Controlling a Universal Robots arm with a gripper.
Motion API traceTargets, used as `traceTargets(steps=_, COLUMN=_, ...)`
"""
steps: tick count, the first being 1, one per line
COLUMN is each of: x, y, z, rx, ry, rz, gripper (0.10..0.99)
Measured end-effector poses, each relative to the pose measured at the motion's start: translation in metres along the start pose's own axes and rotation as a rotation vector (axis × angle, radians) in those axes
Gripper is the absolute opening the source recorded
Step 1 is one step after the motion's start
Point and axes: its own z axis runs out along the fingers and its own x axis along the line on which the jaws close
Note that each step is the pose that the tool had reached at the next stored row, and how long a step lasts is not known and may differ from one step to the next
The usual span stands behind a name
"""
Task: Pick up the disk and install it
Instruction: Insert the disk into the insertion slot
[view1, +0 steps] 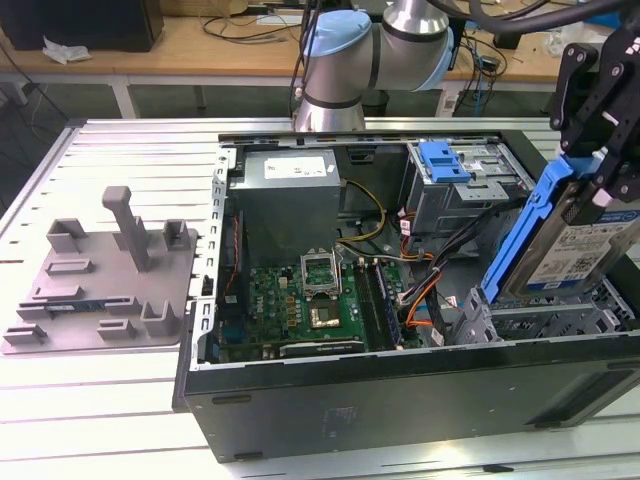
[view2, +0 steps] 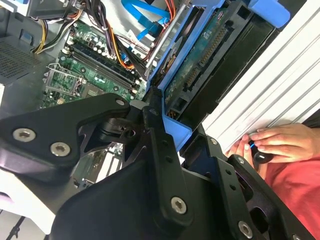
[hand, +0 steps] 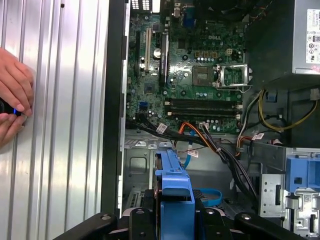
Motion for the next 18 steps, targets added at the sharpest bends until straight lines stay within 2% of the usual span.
traceTargets(steps=12, x=0.0003, y=-0.0002, z=0.0055, rx=0.0, ry=0.0001, rz=0.003, gripper=0.369)
traceTargets(steps=18, x=0.0004, y=-0.0004, z=0.0106, rx=0.0, ry=-0.0001, rz=0.004, gripper=0.369)
